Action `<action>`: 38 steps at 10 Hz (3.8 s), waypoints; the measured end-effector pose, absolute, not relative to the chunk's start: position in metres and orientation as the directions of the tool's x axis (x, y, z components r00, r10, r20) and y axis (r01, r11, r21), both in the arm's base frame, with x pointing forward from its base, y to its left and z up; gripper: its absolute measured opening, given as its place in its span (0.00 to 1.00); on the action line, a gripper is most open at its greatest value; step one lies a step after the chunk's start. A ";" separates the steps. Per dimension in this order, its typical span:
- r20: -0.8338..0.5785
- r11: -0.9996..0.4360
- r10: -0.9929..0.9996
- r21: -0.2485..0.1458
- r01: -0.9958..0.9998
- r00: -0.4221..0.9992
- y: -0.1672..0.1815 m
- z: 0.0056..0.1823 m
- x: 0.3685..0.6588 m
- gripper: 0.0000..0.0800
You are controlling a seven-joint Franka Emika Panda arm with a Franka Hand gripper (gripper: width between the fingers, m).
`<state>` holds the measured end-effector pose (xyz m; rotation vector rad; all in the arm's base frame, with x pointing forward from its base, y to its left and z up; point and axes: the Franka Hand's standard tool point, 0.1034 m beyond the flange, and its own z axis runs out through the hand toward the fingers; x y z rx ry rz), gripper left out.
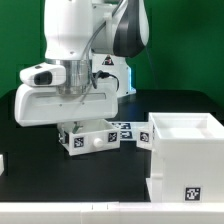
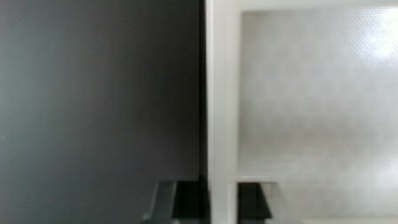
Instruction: Assemble drawer
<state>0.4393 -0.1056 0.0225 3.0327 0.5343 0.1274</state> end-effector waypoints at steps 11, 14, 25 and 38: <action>0.026 -0.942 -0.336 -0.024 -0.336 0.941 -0.112 0.027 0.450 0.05; -0.008 -0.923 -0.380 -0.055 -0.380 0.925 -0.096 0.038 0.452 0.05; -0.118 -0.151 -0.980 -0.086 -0.985 0.160 -0.116 0.027 0.472 0.05; -0.173 0.204 -0.965 -0.025 -0.979 -0.196 -0.084 0.020 0.515 0.79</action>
Offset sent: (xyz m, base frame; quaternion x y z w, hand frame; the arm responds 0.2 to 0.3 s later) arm 0.0000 0.0000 0.0000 0.0000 0.0000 0.0000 1.0000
